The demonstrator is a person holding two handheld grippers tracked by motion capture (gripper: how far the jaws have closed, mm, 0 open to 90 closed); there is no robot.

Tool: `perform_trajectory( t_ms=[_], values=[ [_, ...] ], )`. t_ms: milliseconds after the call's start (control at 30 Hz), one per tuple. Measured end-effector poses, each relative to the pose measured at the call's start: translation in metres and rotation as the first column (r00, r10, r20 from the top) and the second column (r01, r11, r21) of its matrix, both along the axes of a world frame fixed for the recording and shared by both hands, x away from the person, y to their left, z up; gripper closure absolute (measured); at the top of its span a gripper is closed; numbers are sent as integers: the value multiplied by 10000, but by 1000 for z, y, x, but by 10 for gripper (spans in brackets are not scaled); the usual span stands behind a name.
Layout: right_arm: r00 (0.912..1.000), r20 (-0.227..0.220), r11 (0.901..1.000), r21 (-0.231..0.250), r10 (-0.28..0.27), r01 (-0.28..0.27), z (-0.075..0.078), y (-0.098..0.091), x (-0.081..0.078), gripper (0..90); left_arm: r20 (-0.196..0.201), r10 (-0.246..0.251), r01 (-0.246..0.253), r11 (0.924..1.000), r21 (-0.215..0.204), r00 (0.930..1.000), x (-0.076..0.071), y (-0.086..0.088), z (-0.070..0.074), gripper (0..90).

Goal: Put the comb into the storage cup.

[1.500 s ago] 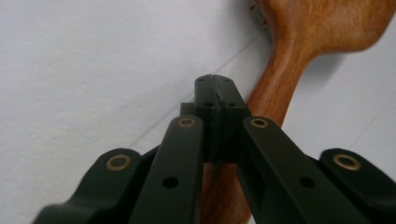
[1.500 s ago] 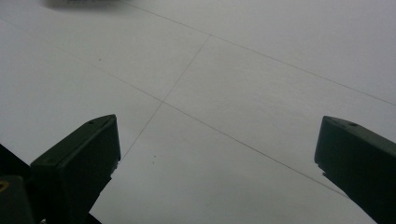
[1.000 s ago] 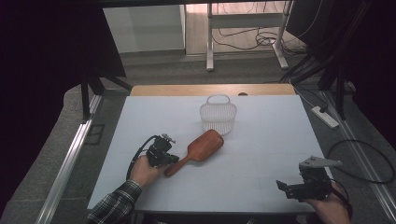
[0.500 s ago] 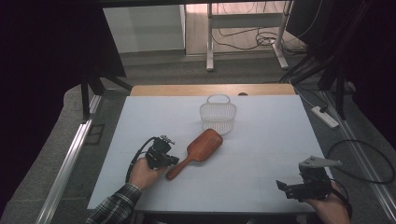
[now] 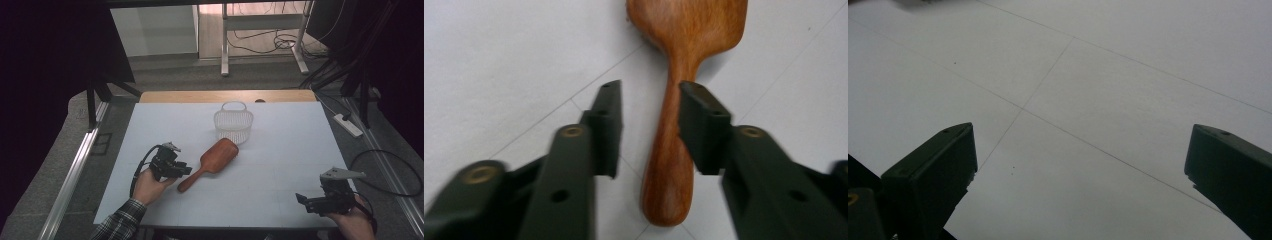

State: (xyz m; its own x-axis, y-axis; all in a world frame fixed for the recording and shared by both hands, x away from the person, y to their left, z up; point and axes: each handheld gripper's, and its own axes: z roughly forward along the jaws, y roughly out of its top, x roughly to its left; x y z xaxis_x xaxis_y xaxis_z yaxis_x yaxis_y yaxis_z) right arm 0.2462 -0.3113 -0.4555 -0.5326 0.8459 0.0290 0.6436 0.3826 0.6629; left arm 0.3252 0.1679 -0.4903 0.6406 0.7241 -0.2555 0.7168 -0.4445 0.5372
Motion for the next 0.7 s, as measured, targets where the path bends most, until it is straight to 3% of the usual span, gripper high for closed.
perform_trajectory(
  t_ms=[333,700],
  values=[
    [10000,-11,10000,5,3,-3,0,0,0,3,337,-217,214,9997,84,9992,0,-9,7,221],
    [10000,-38,10000,-3,23,-23,0,0,0,3,217,-787,780,9964,347,9967,5,-23,5,16]
  ],
)
